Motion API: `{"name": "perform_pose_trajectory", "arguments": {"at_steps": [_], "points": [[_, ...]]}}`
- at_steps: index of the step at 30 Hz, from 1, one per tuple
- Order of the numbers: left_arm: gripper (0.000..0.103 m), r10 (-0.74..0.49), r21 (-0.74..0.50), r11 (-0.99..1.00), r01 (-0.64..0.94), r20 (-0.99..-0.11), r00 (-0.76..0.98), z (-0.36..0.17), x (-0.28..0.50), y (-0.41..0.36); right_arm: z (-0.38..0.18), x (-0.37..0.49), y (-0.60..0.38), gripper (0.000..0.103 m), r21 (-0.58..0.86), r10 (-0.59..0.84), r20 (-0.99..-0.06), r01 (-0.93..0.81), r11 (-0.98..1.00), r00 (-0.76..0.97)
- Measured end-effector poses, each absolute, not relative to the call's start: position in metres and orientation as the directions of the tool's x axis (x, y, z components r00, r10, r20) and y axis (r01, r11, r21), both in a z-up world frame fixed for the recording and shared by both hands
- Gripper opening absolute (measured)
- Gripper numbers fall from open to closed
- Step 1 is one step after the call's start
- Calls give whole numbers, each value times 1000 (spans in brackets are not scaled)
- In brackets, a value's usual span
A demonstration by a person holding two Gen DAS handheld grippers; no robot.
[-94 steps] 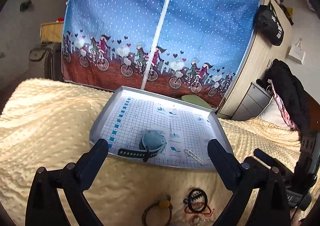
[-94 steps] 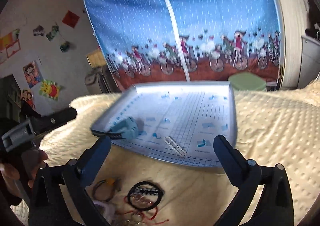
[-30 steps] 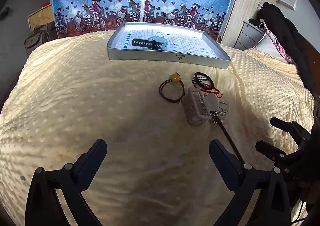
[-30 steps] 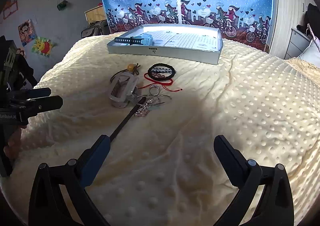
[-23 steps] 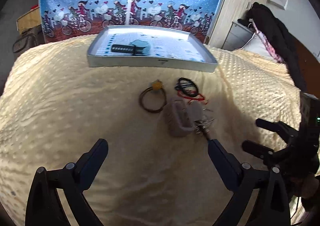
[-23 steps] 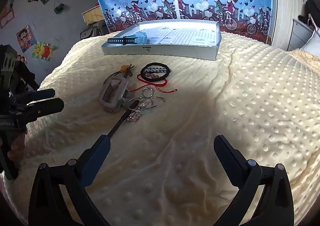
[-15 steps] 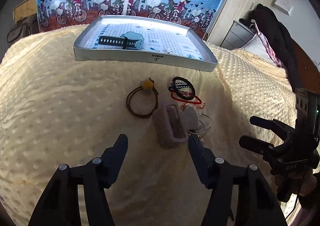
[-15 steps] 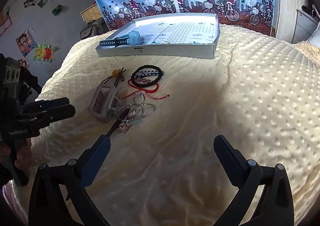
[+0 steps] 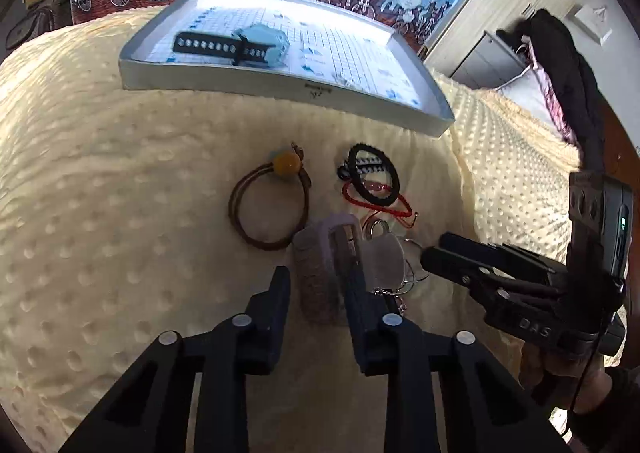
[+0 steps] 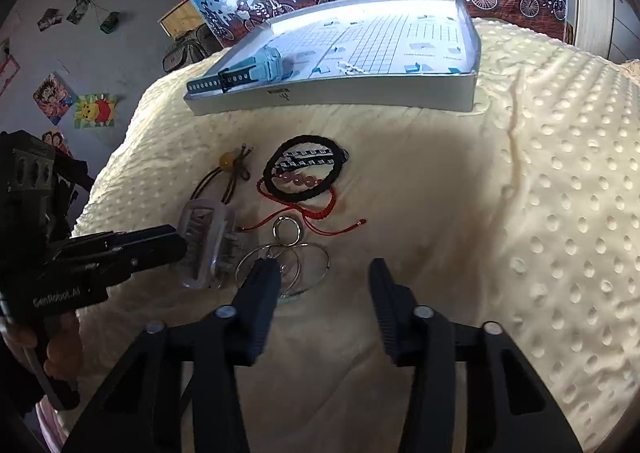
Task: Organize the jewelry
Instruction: 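Grasp the beige claw clip with the left tool while the right tool grasps a silver key ring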
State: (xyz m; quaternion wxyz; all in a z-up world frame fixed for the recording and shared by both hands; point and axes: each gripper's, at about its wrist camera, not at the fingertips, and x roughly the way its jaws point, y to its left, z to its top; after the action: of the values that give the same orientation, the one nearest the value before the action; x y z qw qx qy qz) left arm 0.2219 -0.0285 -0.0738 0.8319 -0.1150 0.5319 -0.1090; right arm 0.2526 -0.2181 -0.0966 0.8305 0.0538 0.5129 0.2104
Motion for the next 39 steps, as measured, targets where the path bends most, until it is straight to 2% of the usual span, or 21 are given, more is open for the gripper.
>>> {"name": "perform_pose_trajectory", "arguments": {"at_steps": [5,13,14,18,28,39], "points": [[17,-271,-275,960,43,-884,381,-84,229,-37,-110,260,-207,26,296,387,-852,-284,912,353],[8,-255,-270,963,16,-886,388,-88,226,-29,-119,253,-197,25,280,376,-870,-308,909,320],[8,-256,-273,962,13,-883,392,-88,224,-27,-120,252,-194,23,278,376,-869,-312,908,321],[8,-248,-267,964,11,-876,415,-84,213,-24,-118,248,-191,3,291,398,-852,-324,900,342],[8,-266,-287,958,18,-859,437,-70,194,-18,-84,228,-217,2,268,414,-769,-342,900,487],[8,-254,-266,963,39,-851,459,-57,185,-14,-73,218,-267,1,224,354,-769,-294,929,532]]}}
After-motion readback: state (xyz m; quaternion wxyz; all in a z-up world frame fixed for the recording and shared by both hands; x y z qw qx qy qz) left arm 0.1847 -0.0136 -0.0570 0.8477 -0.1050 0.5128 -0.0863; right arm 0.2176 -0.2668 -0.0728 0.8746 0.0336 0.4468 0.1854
